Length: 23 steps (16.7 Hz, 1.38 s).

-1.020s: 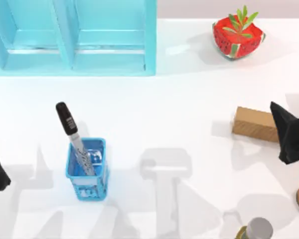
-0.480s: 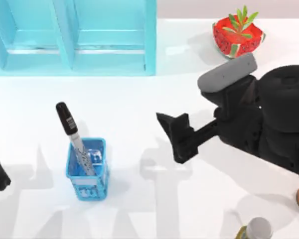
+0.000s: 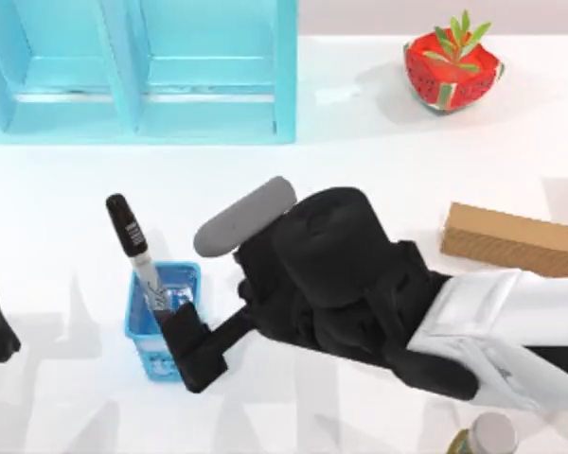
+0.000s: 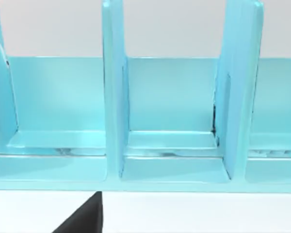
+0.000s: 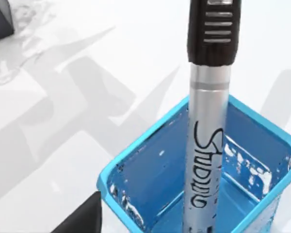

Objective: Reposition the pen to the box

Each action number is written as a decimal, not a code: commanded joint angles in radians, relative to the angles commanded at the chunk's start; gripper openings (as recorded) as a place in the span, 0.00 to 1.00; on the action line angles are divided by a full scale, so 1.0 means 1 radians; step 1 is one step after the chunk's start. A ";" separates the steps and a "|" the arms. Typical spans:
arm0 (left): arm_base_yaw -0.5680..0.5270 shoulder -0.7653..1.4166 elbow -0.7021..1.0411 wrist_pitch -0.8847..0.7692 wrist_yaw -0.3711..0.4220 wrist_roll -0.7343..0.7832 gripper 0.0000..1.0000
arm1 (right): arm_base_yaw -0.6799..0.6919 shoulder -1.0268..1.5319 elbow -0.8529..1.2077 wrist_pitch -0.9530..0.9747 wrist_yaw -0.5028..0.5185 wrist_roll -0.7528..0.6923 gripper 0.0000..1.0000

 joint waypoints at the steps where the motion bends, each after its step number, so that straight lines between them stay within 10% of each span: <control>1: 0.000 0.000 0.000 0.000 0.000 0.000 1.00 | 0.003 0.009 0.002 -0.001 0.001 0.005 1.00; 23: 0.000 0.000 0.000 0.000 0.000 0.000 1.00 | -0.003 0.404 0.311 0.085 0.002 0.003 0.92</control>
